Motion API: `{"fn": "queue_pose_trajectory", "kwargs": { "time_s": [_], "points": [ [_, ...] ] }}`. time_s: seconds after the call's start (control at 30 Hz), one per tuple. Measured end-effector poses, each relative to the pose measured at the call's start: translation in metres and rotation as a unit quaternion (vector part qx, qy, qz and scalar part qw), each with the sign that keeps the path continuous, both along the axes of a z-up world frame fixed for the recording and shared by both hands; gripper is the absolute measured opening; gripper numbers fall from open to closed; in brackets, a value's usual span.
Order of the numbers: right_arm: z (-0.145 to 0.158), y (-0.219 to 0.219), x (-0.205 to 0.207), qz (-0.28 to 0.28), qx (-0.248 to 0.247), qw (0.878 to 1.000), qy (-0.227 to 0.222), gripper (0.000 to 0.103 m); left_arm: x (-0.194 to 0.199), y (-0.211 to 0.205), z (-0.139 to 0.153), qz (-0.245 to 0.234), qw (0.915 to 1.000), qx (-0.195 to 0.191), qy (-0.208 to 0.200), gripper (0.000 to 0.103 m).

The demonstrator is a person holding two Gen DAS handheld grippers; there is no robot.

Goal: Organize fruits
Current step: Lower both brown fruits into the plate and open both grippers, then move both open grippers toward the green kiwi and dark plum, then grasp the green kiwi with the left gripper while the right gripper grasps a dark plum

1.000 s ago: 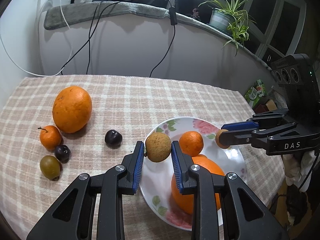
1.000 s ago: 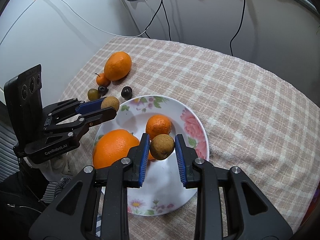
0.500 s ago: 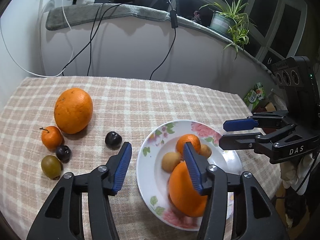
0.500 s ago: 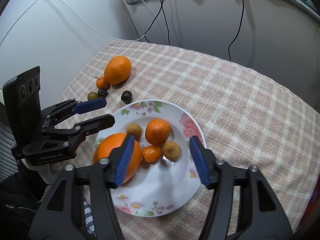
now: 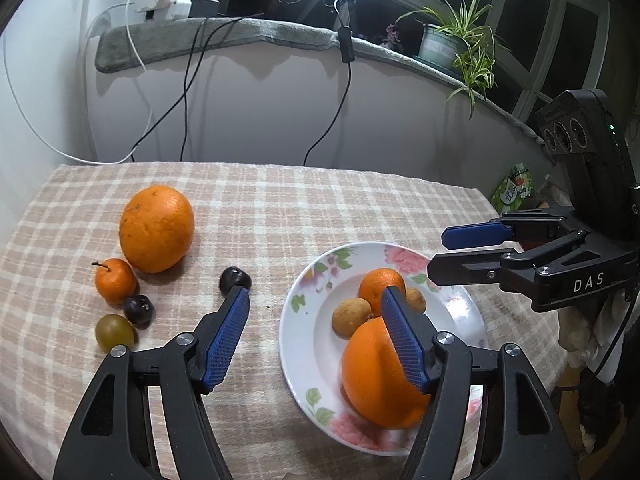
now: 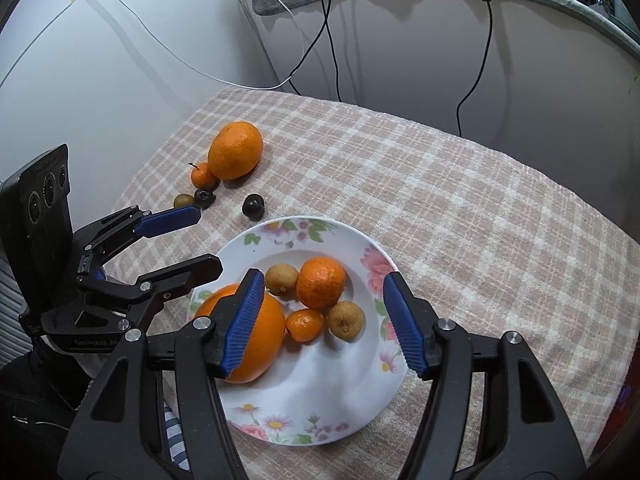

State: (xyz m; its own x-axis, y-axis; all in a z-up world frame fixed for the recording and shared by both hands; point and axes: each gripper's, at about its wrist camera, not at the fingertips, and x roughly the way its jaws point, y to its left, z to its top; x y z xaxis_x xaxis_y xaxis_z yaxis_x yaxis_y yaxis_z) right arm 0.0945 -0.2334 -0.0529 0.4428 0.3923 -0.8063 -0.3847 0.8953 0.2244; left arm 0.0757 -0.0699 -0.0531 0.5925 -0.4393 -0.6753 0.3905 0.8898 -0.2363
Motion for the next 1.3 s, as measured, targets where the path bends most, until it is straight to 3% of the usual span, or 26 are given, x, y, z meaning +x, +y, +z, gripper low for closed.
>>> {"fn": "queue_pose_trajectory", "kwargs": {
  "time_s": [0.6,0.97,1.13,1.3],
  "points": [
    [0.008,0.051,0.035,0.046,0.009,0.999,0.005,0.065,-0.004,0.072,-0.002,0.072,0.9972,0.015,-0.012,0.068],
    [-0.01,0.088,0.06,0.073,-0.014,0.997,0.033,0.065,0.001,0.107,-0.023,0.099,0.9949,0.022,0.007,0.068],
    [-0.02,0.099,0.07,0.079,-0.019,0.996,0.047,0.065,0.007,0.115,-0.033,0.102,0.9944,0.022,0.021,0.053],
    [-0.029,0.107,0.081,0.081,-0.022,0.995,0.062,0.064,0.014,0.119,-0.043,0.103,0.9938,0.025,0.036,0.047]
  ]
}}
